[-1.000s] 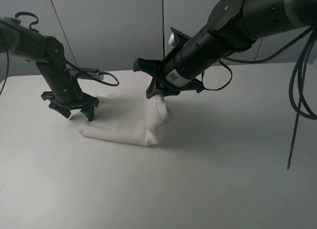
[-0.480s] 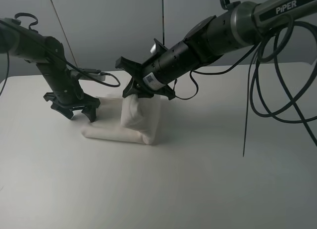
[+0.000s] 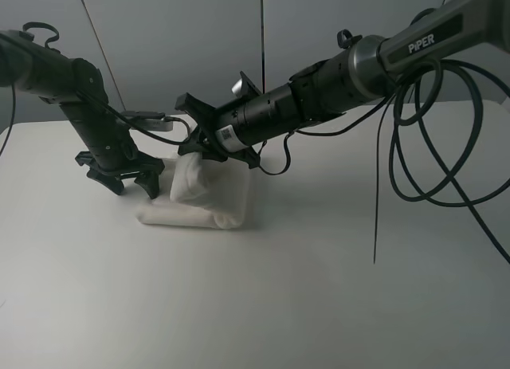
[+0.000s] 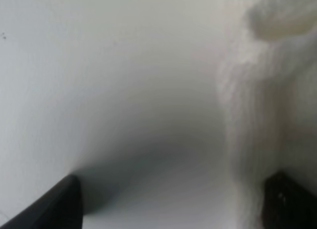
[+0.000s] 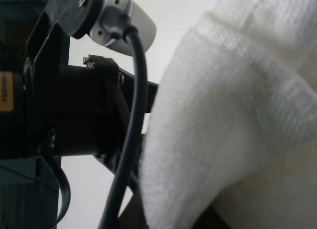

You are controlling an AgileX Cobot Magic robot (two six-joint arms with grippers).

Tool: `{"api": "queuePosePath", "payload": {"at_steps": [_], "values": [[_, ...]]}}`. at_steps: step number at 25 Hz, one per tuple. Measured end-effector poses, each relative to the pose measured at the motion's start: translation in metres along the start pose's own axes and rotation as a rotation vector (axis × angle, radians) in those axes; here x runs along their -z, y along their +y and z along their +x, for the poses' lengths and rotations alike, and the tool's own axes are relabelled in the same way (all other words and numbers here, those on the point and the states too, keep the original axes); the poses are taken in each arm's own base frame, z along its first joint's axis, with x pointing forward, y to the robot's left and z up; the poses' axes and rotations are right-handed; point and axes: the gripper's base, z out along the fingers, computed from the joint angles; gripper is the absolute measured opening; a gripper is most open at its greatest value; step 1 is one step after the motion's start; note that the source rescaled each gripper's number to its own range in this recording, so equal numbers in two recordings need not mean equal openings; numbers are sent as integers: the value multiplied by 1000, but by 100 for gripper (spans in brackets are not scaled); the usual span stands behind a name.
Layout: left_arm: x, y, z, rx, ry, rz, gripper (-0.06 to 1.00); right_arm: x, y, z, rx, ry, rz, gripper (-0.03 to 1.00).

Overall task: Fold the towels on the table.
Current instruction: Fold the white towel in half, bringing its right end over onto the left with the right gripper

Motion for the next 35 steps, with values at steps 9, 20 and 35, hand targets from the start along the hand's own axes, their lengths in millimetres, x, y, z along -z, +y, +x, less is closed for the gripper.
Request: {"api": "queuePosePath", "payload": {"at_steps": [9,20,35], "values": [[0,0,0,-1,8,3,96,-10,-2,4,61,-20,-6,1],[17,-13,-16,-17,40,130,96,-12,-8,4,53,-32,21,1],[76,-12,-38,-121,63,74,96,-12,-9,3,47,-45,33,1]]}}
